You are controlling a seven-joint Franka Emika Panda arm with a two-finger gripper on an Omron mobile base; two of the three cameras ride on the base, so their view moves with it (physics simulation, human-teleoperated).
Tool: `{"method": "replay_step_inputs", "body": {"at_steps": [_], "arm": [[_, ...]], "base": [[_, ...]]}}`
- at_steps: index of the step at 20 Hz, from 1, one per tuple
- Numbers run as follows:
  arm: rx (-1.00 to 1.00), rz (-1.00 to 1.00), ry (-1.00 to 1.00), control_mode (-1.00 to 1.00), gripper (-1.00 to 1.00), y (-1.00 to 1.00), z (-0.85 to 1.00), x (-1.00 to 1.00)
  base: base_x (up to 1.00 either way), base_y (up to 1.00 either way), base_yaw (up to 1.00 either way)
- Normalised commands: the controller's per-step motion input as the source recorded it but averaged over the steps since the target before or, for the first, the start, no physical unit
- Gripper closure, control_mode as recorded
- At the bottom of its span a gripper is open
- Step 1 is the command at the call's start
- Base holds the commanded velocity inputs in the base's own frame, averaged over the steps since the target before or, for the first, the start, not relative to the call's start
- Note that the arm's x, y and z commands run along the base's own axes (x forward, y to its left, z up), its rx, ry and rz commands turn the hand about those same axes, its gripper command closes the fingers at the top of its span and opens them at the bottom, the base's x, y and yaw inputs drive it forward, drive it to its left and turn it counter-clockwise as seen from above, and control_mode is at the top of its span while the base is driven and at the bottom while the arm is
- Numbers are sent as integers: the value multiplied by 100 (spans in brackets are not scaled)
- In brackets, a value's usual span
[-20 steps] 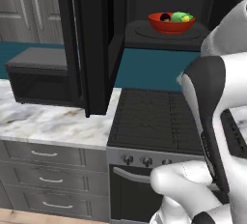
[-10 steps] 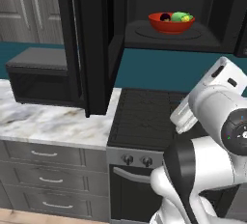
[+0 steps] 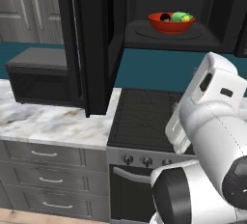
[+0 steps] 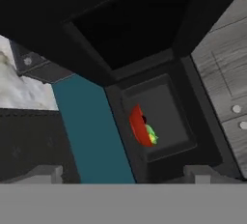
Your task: Place the bowl containing the eggplant and corn in the microwave. Close the microwave door and press the start button to microwave the meal.
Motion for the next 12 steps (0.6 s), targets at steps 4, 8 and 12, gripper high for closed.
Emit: {"method": "replay_step_inputs", "body": {"at_steps": [4, 8, 12], "arm": [[-29, 2, 0, -100, -100, 78, 19, -39], [-29, 0, -3, -100, -100, 76, 0, -3], [-28, 0, -4, -100, -100, 72, -13, 0]], "base": [[0, 0, 0], [0, 0, 0], [0, 0, 0]]}}
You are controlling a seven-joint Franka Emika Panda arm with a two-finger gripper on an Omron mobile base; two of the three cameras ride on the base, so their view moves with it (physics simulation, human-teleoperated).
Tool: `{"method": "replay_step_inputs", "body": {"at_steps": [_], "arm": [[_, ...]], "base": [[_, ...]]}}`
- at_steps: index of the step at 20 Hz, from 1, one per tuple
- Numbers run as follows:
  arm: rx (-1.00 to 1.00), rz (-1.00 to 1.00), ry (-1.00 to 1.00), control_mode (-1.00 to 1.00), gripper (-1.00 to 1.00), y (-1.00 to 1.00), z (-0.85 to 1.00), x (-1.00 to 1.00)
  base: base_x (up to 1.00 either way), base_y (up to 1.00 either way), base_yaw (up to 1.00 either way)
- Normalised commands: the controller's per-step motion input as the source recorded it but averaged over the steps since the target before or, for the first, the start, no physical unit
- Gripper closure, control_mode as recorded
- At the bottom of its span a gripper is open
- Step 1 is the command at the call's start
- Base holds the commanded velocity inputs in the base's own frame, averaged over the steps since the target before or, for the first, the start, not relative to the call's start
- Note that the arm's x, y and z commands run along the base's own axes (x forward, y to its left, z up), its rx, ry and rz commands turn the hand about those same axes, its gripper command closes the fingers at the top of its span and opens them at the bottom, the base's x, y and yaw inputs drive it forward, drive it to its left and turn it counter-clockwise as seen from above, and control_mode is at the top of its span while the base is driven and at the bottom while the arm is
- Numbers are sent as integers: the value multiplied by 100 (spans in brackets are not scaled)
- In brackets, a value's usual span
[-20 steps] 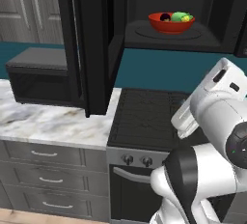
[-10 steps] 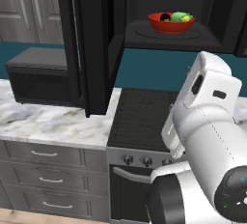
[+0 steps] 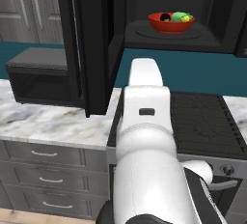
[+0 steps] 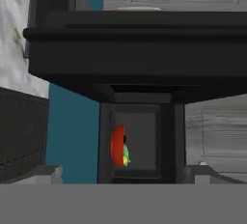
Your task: Place the bowl containing the eggplant and corn in the microwave. Close the microwave door and press the start button to microwave the meal.
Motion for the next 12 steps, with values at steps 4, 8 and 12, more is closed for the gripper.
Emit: {"method": "replay_step_inputs", "body": {"at_steps": [4, 8, 12], "arm": [[-29, 0, -3, -100, -100, 76, -21, 0], [-26, 0, -1, -100, -100, 79, -18, 5], [-15, 0, 0, -100, -100, 56, -3, 30]], "base": [[0, 0, 0], [0, 0, 0], [0, 0, 0]]}}
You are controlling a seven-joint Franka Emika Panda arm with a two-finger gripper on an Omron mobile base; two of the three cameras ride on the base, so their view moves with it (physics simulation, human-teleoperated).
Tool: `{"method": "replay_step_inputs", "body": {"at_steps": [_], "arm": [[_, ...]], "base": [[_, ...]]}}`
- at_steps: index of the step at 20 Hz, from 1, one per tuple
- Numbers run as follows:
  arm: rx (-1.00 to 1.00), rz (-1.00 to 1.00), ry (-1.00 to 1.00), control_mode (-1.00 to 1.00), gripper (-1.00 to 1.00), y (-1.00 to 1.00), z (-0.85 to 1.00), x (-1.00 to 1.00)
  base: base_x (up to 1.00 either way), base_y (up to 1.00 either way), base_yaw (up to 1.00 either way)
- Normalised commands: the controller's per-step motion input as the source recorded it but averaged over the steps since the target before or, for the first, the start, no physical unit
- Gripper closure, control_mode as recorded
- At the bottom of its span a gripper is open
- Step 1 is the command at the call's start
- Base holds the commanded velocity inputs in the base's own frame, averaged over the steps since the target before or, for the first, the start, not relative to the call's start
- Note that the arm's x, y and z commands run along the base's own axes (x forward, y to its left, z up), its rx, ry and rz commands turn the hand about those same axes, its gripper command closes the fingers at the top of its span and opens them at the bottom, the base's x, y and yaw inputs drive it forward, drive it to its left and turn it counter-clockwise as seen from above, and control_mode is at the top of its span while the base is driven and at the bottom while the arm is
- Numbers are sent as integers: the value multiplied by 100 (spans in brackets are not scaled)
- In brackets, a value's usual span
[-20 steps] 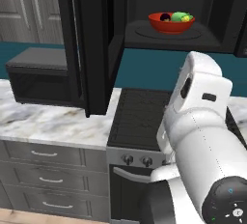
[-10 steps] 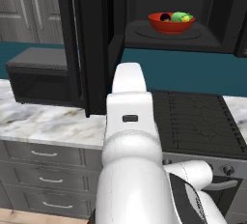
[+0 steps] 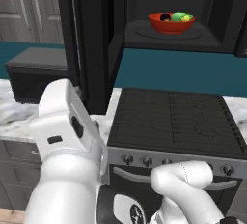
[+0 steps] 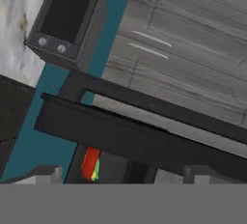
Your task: Place the bowl containing the eggplant and corn in the microwave. Close the microwave door and press the start button to microwave the meal.
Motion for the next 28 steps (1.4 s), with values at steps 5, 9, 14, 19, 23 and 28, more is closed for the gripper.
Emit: {"method": "replay_step_inputs", "body": {"at_steps": [5, 9, 14, 19, 23, 28], "arm": [[-3, -5, 0, -100, -100, 20, 0, 53], [-4, -8, 0, -100, -100, 22, 0, 59], [-6, -9, 0, -100, -100, 34, 0, 62], [-6, -16, 0, -100, -100, 25, 0, 53], [-5, -27, 0, -100, -100, 4, 0, 38], [-3, -40, 0, -100, -100, -27, 0, 1]], "base": [[0, 0, 0], [0, 0, 0], [0, 0, 0], [0, 0, 0], [0, 0, 0], [0, 0, 0]]}}
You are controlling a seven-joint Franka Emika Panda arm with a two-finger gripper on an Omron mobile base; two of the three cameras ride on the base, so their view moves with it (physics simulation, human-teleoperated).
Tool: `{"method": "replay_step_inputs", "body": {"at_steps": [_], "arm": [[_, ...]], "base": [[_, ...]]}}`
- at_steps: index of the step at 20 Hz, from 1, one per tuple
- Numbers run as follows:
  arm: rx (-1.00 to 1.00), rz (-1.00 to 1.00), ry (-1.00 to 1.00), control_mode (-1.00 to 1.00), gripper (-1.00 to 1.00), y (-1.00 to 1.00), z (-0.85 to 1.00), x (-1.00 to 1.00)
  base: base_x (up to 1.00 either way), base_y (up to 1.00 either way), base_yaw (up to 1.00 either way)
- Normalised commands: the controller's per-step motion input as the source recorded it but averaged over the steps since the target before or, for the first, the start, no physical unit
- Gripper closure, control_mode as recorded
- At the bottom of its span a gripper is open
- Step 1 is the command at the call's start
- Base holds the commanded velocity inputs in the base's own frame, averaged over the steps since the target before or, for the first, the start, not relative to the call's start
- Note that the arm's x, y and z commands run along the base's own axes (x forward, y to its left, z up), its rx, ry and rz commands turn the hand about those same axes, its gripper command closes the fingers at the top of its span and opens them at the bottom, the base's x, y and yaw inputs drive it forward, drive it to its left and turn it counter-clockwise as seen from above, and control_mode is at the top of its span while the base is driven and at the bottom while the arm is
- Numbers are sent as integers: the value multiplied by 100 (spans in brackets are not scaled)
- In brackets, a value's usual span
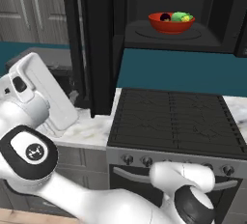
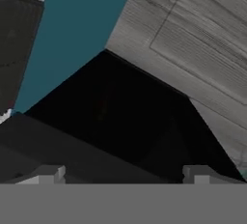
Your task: Place the bowl containing the eggplant and corn in the microwave. Close the microwave door and press the start button to microwave the meal.
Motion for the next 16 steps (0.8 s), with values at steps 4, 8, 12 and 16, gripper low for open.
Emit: {"method": "replay_step_inputs", "body": {"at_steps": [4, 8, 12, 16], "arm": [[0, -44, -3, -100, -100, -68, 0, 0], [0, -42, -3, -100, -100, -87, 0, 0], [0, -32, -10, -100, -100, -100, 0, 0], [3, -20, -12, -100, -100, -100, 0, 0]], "base": [[0, 0, 0], [0, 0, 0], [0, 0, 0], [0, 0, 0]]}}
